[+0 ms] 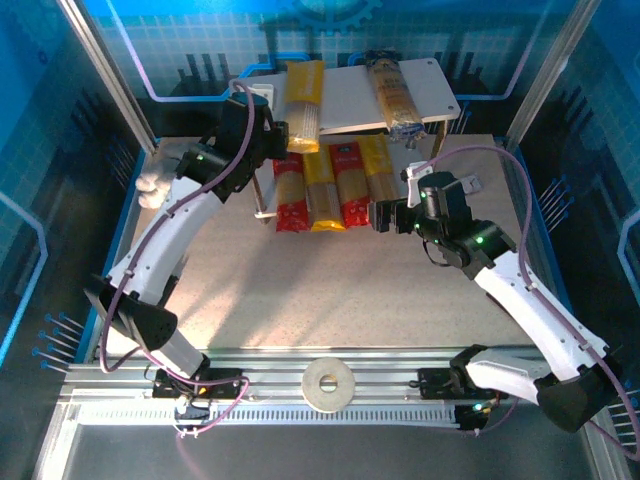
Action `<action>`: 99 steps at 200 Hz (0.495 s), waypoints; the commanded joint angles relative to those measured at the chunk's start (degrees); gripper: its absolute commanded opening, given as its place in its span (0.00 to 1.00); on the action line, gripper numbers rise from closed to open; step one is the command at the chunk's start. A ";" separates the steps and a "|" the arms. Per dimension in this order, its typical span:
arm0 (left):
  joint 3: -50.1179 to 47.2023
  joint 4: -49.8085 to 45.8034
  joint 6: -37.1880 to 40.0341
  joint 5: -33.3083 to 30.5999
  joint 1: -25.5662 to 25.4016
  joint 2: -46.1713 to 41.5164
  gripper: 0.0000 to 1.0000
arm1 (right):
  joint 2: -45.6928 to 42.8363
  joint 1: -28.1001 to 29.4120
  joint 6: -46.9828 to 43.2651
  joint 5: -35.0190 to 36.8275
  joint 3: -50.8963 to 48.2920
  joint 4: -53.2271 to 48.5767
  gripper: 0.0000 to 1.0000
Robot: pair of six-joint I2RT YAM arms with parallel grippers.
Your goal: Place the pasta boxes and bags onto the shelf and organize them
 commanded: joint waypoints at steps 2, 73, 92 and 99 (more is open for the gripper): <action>1.07 0.23 -2.07 4.21 -0.01 1.30 0.34 | -1.12 0.75 0.56 0.52 1.25 -0.16 1.00; 1.54 2.37 -3.92 7.78 -0.10 2.55 0.34 | -1.34 0.73 0.28 0.71 1.33 -0.18 1.00; 0.96 2.36 -3.32 6.24 -0.10 1.60 0.36 | -1.39 0.53 0.14 1.39 1.11 -0.18 1.00; 0.36 2.62 -2.89 5.25 -0.10 0.80 0.39 | -1.49 0.29 0.19 1.19 0.95 -0.20 1.00</action>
